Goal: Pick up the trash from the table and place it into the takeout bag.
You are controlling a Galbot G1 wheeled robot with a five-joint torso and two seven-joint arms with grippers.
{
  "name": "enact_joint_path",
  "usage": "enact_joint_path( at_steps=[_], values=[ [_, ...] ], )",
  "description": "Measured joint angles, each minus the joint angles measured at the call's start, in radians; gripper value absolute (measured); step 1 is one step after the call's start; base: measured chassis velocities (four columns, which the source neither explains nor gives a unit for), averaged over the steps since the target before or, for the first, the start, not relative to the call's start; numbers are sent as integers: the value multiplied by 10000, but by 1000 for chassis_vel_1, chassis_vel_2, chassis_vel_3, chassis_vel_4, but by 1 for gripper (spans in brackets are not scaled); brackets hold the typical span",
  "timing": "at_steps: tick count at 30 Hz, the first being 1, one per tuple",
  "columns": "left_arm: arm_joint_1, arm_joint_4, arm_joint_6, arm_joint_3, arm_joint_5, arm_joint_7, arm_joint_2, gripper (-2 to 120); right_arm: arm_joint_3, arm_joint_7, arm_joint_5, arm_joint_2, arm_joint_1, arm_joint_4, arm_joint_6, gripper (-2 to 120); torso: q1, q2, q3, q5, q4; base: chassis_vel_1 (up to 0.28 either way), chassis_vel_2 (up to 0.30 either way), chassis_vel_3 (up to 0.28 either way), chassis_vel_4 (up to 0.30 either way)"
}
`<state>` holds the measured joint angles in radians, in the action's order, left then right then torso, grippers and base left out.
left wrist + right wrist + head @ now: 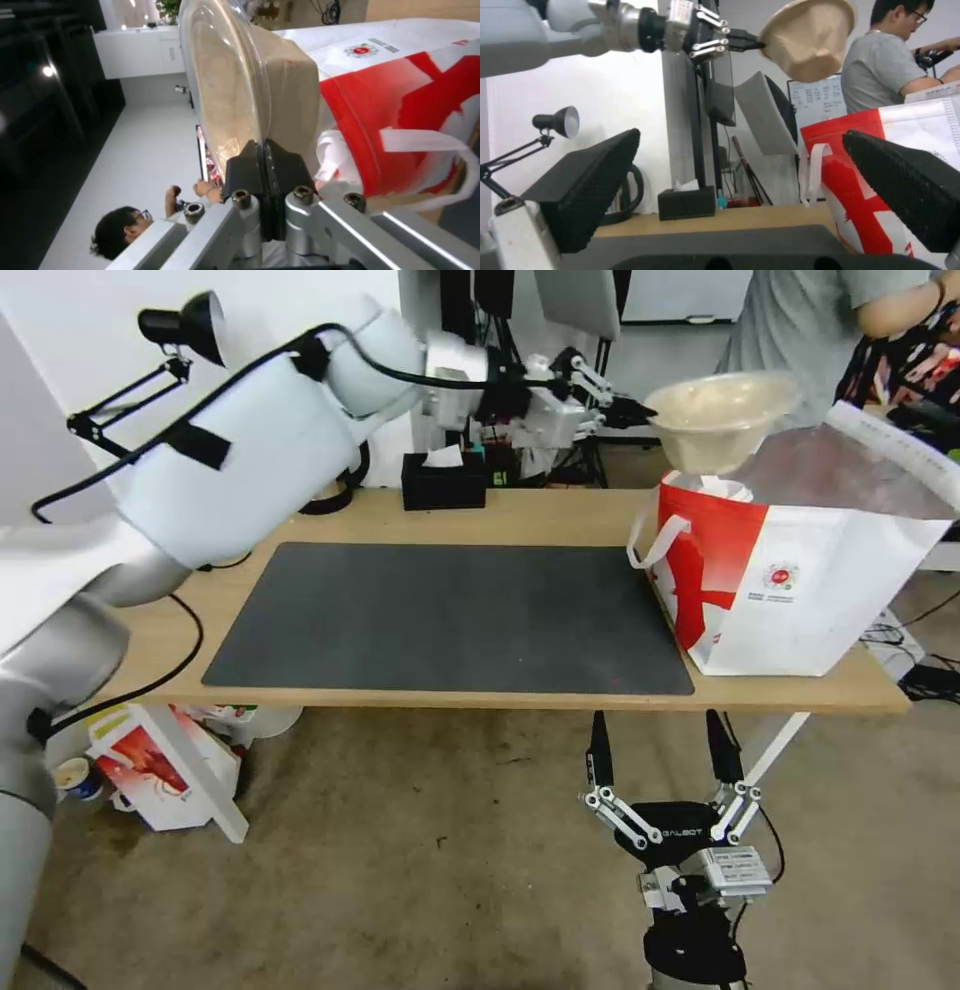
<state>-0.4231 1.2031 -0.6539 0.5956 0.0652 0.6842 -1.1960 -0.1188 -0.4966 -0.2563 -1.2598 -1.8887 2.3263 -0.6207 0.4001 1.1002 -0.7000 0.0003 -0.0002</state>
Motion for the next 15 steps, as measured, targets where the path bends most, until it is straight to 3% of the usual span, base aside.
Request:
enact_joint_path(
  at_steps=[6,10,11,15],
  values=[
    [45,-787,-296,-21,-417,23,-906,0,0,0,0,0,0,0,0,100,-1,0,0,1,0,0,0,0,0],
    [137,-966,-366,-70,-527,25,-1136,0,0,0,0,1,0,0,0,100,-1,-1,0,0,2,0,0,0,0],
    [266,-1303,-543,-216,-776,30,-1568,0,0,0,-1,0,0,0,0,100,-1,-1,0,-3,4,0,0,0,0],
    [376,-1818,-790,-389,-1152,39,-2098,0,0,0,0,1,0,0,0,100,-1,-1,0,0,0,0,0,0,0]
  ],
)
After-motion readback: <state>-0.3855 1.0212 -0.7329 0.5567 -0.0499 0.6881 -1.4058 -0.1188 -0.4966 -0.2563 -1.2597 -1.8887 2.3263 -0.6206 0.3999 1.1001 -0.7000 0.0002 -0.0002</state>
